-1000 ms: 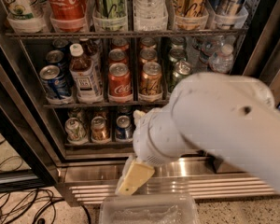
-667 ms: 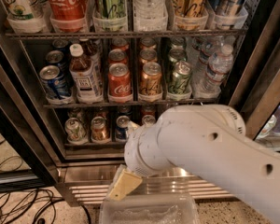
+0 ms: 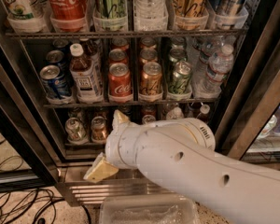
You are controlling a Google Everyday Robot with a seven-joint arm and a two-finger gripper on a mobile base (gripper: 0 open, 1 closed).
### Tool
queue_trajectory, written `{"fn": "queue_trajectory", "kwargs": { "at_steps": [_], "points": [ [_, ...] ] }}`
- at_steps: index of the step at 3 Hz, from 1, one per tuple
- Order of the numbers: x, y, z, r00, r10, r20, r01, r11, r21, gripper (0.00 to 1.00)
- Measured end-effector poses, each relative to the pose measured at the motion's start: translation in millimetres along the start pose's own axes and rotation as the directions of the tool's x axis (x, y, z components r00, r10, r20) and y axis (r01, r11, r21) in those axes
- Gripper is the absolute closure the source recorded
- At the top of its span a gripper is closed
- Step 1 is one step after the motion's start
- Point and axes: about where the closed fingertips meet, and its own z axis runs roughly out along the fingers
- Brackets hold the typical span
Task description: Pick pepsi can from middle shelf of fridge
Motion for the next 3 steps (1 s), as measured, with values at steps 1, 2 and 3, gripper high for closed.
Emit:
{"fn": "queue_trajectory", "kwargs": {
  "at_steps": [1,2,3],
  "points": [
    [-24.7,-20.1,-2.1,0.994,0.033,0.099,-0.045,0.9921,0.117,0.0],
    [-40.9,-31.4,-4.8,0.986,0.036,0.161,-0.062,0.9851,0.161,0.0],
    [-41.0,-31.4,-4.8,0.986,0.036,0.162,-0.062,0.985,0.161,0.0]
  ]
}}
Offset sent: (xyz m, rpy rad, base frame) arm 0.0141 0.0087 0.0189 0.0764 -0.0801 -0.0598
